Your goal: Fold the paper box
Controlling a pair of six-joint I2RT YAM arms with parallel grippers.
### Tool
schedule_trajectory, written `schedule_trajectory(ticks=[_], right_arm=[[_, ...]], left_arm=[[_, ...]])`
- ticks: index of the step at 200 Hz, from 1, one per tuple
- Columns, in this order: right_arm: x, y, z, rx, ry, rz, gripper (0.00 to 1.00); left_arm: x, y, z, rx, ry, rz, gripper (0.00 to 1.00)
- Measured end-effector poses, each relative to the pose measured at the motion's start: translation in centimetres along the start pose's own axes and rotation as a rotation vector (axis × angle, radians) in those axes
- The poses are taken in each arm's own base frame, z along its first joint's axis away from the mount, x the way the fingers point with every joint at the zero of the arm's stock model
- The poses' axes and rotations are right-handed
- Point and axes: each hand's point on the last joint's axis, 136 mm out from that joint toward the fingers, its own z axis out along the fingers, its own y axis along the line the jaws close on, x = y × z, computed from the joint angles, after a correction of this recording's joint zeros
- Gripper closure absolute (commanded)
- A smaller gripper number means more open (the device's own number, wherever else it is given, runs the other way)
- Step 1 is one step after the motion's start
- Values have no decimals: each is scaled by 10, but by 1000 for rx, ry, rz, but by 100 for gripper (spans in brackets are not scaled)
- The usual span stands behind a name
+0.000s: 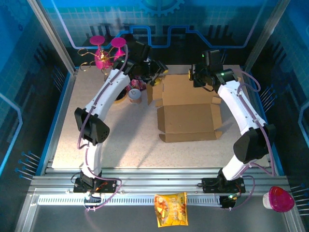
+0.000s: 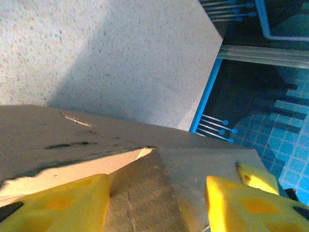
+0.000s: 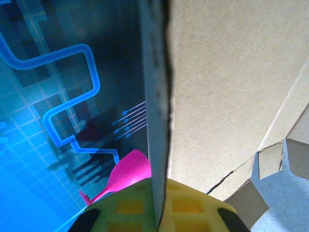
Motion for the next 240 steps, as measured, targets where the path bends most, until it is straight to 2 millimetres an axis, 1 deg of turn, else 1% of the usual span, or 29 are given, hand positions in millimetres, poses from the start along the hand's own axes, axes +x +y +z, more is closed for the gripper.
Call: schedule_trajectory(ticks=[13,34,52,66,87,100,111,119,129,140,153,167,189,204,216,240], right_arm=[[-1,-3,2,4,1,4,100],[-1,-7,6,13,4,5,100],[-1,-11,9,20,8,8,100],[-1,-14,10,22,12,8,100],[-2,-18,10,10,16,7,100],[-3,-21,11,-18,19,0,84],[-5,-26,14,-59,34,-6,73],[-8,-33,16,-88,43,-18,68],[-13,-42,17,-118,45,-12,65],[-16,-51,19,-139,49,-18,65],[-18,-54,21,-167,52,-23,65],[-17,-49,22,-205,61,-29,66],[-12,-31,17,-279,79,-43,71],[-11,-25,18,-303,85,-51,79],[-11,-24,20,-311,88,-57,84],[-12,-27,28,-300,90,-51,87]], left_arm=[[7,-1,4,-3,13,4,51],[13,-4,6,4,22,1,65],[13,-6,6,12,22,-1,82],[12,-7,6,17,22,-4,100],[12,-7,8,21,21,-13,100],[11,-4,11,18,23,-20,100],[12,1,15,11,26,-31,100],[11,6,18,1,28,-41,100],[9,15,22,-15,30,-52,100],[8,22,25,-31,31,-63,100],[5,26,27,-37,29,-73,100],[3,26,27,-32,25,-76,100],[3,24,25,-21,21,-80,100],[3,22,22,-13,18,-81,100],[2,19,21,-4,15,-80,100],[2,17,19,3,11,-80,100]])
